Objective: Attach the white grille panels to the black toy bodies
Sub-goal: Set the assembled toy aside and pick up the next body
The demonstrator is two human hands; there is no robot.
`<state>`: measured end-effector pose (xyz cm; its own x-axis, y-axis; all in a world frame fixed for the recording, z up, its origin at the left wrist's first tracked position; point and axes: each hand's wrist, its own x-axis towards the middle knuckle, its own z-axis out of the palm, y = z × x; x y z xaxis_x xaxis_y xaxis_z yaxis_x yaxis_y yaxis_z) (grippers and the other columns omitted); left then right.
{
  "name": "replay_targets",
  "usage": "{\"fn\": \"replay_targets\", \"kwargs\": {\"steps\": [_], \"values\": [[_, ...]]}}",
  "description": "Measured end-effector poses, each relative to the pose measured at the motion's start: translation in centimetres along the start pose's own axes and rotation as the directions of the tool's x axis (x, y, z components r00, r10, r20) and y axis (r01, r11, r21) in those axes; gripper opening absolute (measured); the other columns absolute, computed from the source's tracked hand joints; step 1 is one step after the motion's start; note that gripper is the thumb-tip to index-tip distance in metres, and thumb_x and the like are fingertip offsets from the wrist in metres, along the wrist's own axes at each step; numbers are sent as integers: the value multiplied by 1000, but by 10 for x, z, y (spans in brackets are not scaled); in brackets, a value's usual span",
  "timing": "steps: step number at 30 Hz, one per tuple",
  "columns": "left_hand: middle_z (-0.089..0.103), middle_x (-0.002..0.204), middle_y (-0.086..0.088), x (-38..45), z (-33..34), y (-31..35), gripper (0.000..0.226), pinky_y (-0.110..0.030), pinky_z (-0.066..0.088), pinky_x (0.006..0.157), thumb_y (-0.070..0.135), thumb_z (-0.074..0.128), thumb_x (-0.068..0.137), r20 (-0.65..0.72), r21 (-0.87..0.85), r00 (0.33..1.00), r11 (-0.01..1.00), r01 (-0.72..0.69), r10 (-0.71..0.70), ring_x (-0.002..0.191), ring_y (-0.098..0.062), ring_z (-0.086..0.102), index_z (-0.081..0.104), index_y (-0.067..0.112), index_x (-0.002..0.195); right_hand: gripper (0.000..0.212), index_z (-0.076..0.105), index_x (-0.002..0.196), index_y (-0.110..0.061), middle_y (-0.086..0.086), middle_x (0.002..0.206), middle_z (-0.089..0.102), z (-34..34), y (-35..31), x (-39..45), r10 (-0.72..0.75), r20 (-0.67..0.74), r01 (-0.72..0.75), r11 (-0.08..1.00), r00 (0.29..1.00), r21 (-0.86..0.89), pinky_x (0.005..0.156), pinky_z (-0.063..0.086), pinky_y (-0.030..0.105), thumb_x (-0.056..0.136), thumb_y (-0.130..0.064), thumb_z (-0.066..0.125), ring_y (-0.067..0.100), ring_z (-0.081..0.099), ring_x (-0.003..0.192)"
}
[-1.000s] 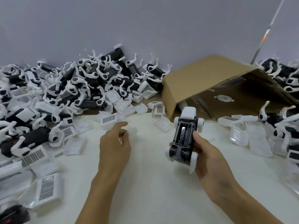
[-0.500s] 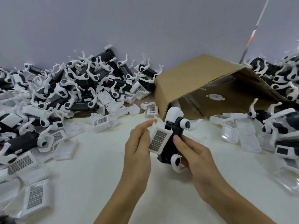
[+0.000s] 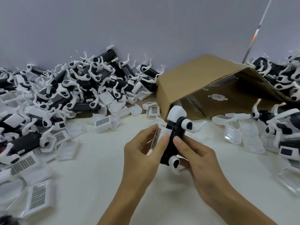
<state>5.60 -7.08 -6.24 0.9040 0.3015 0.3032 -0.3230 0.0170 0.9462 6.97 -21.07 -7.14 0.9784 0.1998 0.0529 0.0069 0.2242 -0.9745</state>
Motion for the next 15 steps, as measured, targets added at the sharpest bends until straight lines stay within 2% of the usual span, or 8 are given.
{"fn": "replay_targets", "kwargs": {"steps": [2,4,7,9,11,13,15], "values": [[78,100,12,1,-1,1,21,-11,54,78,29,80,80,-93,-78,995,996,-38,31,98,-6,73,78,41,96,46,78,113,-30,0,108,78,0,1,1,-1,-14,1,1000,1000,-8,90,56,37,73,-51,71,25,75,100],[77,103,11,1,-1,-1,25,-14,55,80,29,83,79,-73,-75,996,995,-64,58,100,-8,73,77,38,102,45,77,116,-30,-1,109,78,1,3,1,0,8,0,1000,1000,-18,97,55,41,77,-50,70,22,74,103],[77,105,10,-4,5,-4,35,-30,61,83,32,83,77,13,-13,1000,1000,-2,2,100,-12,73,73,42,109,25,74,117,-38,-3,115,76,0,5,0,1,92,3,999,996,-38,93,59,35,94,-44,64,17,72,109],[77,106,6,-5,5,-4,37,-43,62,83,33,86,76,14,-12,1000,1000,14,-14,101,-18,73,72,40,110,30,73,120,-34,0,117,75,-1,6,0,7,126,-4,1000,992,-22,88,60,34,97,-36,53,18,71,111],[77,106,5,-4,2,-3,40,-49,62,79,38,89,73,14,-18,1000,1000,8,-8,99,-21,74,72,41,109,36,74,121,-28,4,119,75,-4,7,1,-25,129,24,1000,991,11,86,58,28,97,-31,48,21,69,114],[76,107,9,-2,-1,-2,44,-41,63,76,41,87,69,8,-13,1000,1000,16,-16,98,-17,75,70,42,110,37,74,120,-28,5,118,75,-5,5,1,-66,104,66,998,992,0,89,57,27,95,-37,48,22,69,115],[76,106,13,-2,-1,-4,42,-27,60,80,39,84,72,14,75,1000,997,-23,22,98,-12,74,71,37,112,40,76,116,-31,4,115,76,-5,4,1,-87,85,90,995,993,-34,91,58,32,91,-50,49,22,70,113]]}}
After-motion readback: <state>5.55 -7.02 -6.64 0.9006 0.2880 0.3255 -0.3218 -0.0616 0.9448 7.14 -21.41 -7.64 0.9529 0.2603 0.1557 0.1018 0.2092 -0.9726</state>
